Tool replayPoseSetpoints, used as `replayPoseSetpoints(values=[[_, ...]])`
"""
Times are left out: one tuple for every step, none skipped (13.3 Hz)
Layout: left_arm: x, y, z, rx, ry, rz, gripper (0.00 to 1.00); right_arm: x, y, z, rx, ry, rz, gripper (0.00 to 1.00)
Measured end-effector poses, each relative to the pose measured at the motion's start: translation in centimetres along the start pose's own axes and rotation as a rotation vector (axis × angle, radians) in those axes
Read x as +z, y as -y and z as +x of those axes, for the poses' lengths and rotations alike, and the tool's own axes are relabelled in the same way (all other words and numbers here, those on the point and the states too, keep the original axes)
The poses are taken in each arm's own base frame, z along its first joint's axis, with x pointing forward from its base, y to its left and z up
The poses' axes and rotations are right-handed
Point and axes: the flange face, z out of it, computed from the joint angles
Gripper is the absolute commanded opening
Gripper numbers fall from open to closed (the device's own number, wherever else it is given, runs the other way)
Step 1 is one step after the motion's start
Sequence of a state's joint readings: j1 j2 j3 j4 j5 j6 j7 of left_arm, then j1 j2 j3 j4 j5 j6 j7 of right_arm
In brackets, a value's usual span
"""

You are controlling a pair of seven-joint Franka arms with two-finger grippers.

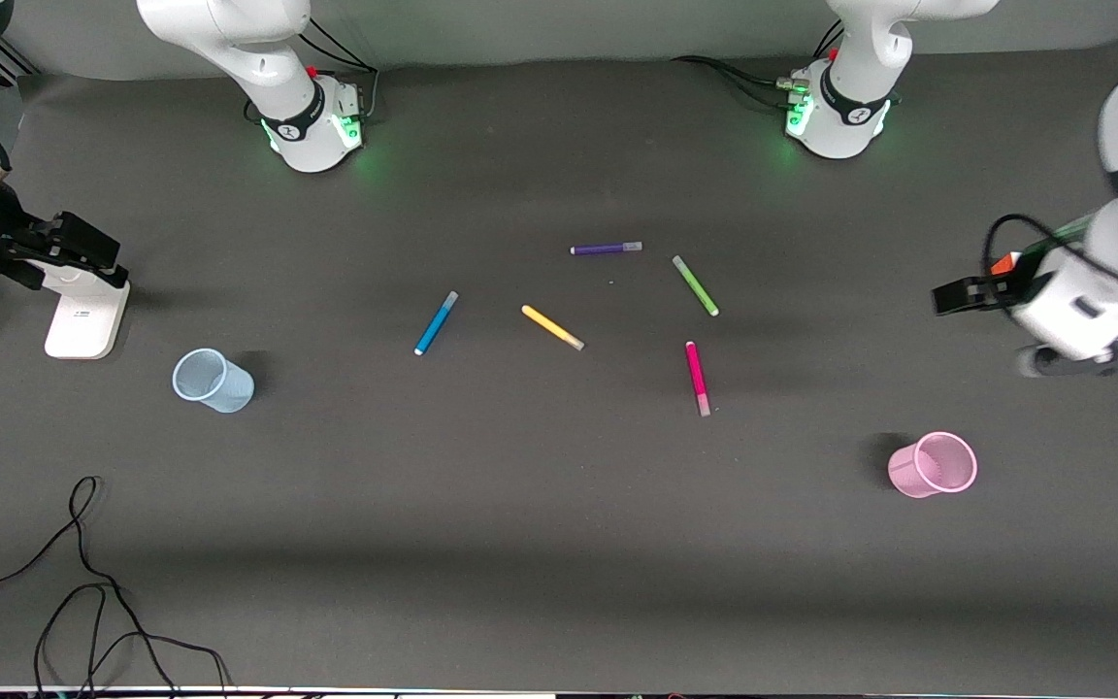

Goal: Place pink and blue markers in matching cups
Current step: 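Reach the right gripper to the blue marker while the left gripper reaches the pink marker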

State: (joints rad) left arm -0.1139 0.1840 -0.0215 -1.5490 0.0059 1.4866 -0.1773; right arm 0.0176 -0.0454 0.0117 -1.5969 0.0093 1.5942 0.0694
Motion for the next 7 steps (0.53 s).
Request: replayPoseSetpoints(values=[[1.1, -1.8, 0.4, 0.008, 0.019, 0.005, 0.99, 0.1, 0.0, 0.0, 0.0, 0.001, 0.0, 1.0], [2.5, -4.0, 0.8, -0.005, 0.037, 0.007, 1.0, 0.3, 0.1, 0.1, -0.002, 0.005, 0.0, 1.0], [4.1, -6.7, 1.4, -0.023, 0.047, 0.01, 1.0, 0.6, 0.1, 0.3, -0.002, 0.01, 0.0, 1.0], [5.9, -9.4, 1.9, -0.035, 0.053, 0.015, 1.0, 1.0, 0.2, 0.5, -0.002, 0.019, 0.0, 1.0], [7.9, -11.7, 2.4, -0.039, 0.06, 0.02, 1.0, 1.8, 0.3, 0.8, -0.004, 0.035, -0.001, 1.0], [9.9, -13.6, 3.1, -0.046, 0.066, 0.024, 0.99, 3.3, 0.5, 1.3, -0.008, 0.063, -0.002, 1.0], [11.9, -15.0, 3.8, -0.057, 0.072, 0.023, 0.99, 5.5, 1.1, 2.0, -0.017, 0.103, -0.004, 1.0]])
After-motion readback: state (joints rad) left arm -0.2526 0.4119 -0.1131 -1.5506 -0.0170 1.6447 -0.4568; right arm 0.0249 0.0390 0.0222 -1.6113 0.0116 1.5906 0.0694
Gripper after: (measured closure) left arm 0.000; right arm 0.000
